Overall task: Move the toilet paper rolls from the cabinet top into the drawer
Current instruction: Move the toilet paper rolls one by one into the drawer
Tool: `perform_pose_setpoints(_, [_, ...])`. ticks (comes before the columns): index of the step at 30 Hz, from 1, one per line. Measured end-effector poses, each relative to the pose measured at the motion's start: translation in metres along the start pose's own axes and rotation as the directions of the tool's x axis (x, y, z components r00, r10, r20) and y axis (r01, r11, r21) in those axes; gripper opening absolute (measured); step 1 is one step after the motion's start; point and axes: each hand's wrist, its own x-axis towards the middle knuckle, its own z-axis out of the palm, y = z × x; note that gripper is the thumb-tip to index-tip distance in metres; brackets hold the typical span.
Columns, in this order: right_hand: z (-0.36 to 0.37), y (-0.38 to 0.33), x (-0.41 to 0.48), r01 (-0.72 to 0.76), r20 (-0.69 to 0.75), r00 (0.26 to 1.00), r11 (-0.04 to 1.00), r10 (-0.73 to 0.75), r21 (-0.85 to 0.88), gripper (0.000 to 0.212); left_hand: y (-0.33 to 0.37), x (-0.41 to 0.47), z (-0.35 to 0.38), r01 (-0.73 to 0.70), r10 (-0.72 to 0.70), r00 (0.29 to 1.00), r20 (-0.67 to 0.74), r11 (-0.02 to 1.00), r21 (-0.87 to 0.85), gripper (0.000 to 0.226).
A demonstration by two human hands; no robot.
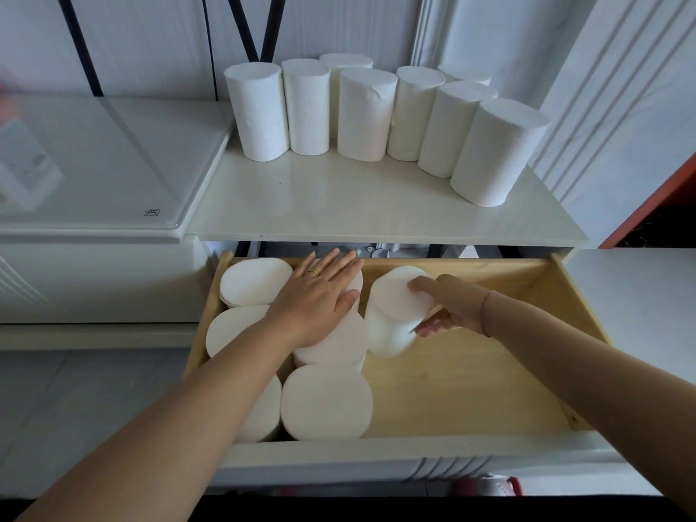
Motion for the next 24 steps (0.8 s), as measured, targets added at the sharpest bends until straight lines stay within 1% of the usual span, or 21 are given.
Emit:
perform_pose_setpoints(2, [0.009, 0.002, -0.001, -0.032, -0.009, 0.999, 0.993, 0.033, 0.114, 0.059, 0.001, 0.000, 0.000, 0.004, -0.004, 1.000, 0.002, 1.000, -0.003, 0.054])
perform_pose_setpoints(5, [0.021, 0.005, -0.004, -0.038, -0.050, 0.997, 0.955, 0.055, 0.294, 0.054, 0.002, 0.000, 0.000, 0.007, -0.007, 1.000, 0.004, 1.000, -0.006, 0.053])
perform_pose_setpoints(8, [0.027, 0.008, -0.005, -0.008, -0.103, 0.993, 0.927, 0.050, 0.374, 0.053, 0.002, -0.001, -0.002, 0.006, -0.006, 1.000, -0.001, 1.000, -0.014, 0.052])
perform_pose_setpoints(10, [0.026, 0.009, -0.006, 0.007, -0.095, 0.995, 0.924, 0.032, 0.382, 0.052, 0.003, -0.002, -0.002, 0.001, -0.002, 1.000, -0.003, 1.000, -0.025, 0.052])
perform_pose_setpoints(12, [0.025, 0.010, -0.008, 0.012, -0.057, 0.998, 0.930, 0.010, 0.366, 0.046, 0.006, -0.001, -0.002, -0.002, 0.002, 1.000, 0.000, 0.999, -0.035, 0.054])
perform_pose_setpoints(13, [0.025, 0.009, -0.008, 0.009, -0.038, 0.999, 0.930, 0.006, 0.369, 0.040, 0.007, 0.000, -0.002, 0.006, -0.005, 1.000, 0.007, 0.999, -0.039, 0.058])
perform_pose_setpoints(15, [0.023, 0.009, -0.009, -0.003, -0.020, 1.000, 0.922, 0.012, 0.386, 0.033, 0.013, 0.002, -0.004, 0.043, -0.042, 0.999, 0.017, 0.998, -0.049, 0.075])
perform_pose_setpoints(16, [0.023, 0.010, -0.009, -0.007, -0.018, 1.000, 0.918, 0.015, 0.395, 0.033, 0.015, 0.004, -0.004, 0.063, -0.062, 0.998, 0.019, 0.996, -0.062, 0.082])
perform_pose_setpoints(18, [0.022, 0.013, -0.010, -0.006, -0.017, 1.000, 0.909, 0.015, 0.417, 0.037, 0.021, 0.010, -0.005, 0.087, -0.085, 0.996, 0.027, 0.992, -0.091, 0.090])
perform_pose_setpoints(21, [0.021, 0.015, -0.011, -0.008, -0.017, 1.000, 0.893, 0.018, 0.450, 0.042, 0.028, 0.017, -0.004, 0.104, -0.101, 0.994, 0.045, 0.991, -0.085, 0.092])
perform_pose_setpoints(24, [0.021, 0.016, -0.014, -0.011, -0.020, 1.000, 0.872, 0.023, 0.490, 0.043, 0.028, 0.019, 0.001, 0.105, -0.104, 0.994, 0.022, 0.992, -0.075, 0.090])
